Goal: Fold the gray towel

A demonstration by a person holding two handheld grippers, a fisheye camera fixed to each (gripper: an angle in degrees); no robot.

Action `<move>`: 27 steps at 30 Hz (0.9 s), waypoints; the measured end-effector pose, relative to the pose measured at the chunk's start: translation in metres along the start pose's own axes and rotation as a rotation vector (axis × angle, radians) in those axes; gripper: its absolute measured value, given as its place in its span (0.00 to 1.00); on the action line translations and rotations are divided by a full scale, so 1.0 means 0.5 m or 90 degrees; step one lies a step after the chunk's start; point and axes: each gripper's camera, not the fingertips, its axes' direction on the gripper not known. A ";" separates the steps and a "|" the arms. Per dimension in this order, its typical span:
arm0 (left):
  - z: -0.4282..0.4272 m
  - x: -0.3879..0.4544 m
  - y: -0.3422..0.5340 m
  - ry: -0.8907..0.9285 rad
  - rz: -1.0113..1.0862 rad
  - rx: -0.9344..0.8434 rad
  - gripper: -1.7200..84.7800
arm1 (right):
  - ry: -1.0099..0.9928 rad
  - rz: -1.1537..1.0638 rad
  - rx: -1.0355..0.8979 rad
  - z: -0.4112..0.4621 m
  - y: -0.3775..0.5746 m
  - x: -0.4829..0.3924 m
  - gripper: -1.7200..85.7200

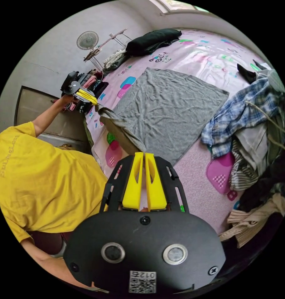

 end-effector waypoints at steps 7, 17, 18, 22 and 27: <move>-0.106 -0.131 -0.104 -0.020 0.031 -0.028 0.02 | 0.036 -0.027 -0.012 -0.100 -0.127 0.084 0.03; -0.251 -0.361 -0.252 -0.015 0.023 -0.057 0.02 | 0.045 -0.014 -0.023 -0.191 -0.314 0.256 0.03; -0.262 -0.392 -0.269 -0.009 0.016 -0.060 0.02 | 0.045 -0.010 -0.024 -0.192 -0.325 0.267 0.03; -0.279 -0.481 -0.308 -0.012 -0.031 -0.065 0.02 | 0.041 0.039 -0.048 -0.173 -0.383 0.348 0.04; -0.301 -0.562 -0.279 -0.104 -0.190 -0.042 0.04 | 0.151 0.128 -0.089 -0.146 -0.384 0.393 0.10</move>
